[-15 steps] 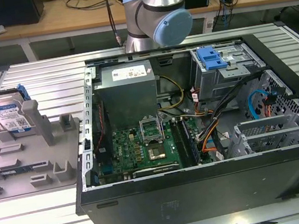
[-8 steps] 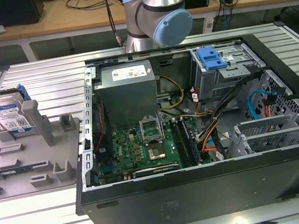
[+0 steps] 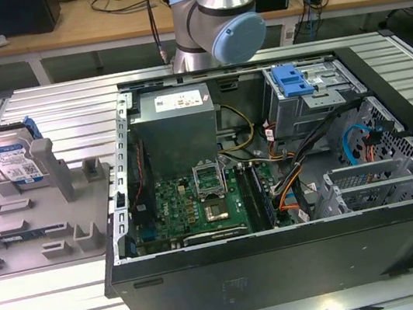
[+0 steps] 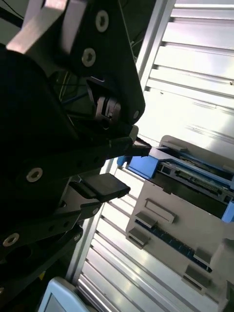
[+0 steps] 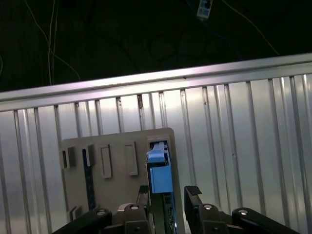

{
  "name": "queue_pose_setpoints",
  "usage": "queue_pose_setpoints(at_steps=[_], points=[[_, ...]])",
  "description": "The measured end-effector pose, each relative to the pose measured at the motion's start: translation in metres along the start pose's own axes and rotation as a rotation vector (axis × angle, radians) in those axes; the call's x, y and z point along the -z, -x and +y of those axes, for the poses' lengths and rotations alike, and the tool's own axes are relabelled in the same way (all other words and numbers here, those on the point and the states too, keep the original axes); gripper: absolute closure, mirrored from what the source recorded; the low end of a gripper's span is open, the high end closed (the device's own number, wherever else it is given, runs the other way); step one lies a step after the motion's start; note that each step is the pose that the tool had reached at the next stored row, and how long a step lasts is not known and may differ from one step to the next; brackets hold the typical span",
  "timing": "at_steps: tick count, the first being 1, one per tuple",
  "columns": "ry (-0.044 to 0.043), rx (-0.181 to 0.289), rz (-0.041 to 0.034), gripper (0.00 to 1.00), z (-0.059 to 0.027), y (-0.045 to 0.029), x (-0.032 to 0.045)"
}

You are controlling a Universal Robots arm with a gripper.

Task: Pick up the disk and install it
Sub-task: 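Pick up the disk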

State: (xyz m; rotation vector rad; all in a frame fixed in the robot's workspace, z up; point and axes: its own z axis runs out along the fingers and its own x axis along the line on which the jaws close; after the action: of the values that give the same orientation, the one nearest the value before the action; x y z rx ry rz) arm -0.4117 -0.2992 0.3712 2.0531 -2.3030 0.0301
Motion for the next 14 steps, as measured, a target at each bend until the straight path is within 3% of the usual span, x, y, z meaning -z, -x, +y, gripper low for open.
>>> queue_pose_setpoints(at_steps=[4,9,14], points=[[-0.0006,0.012,0.0014,0.58,-0.0001,-0.0001,-0.0001],[-0.0063,0.104,0.0097,0.58,-0.0002,0.0000,-0.0008],[-0.0064,0.109,0.0111,0.58,-0.0001,0.0000,-0.0013]])
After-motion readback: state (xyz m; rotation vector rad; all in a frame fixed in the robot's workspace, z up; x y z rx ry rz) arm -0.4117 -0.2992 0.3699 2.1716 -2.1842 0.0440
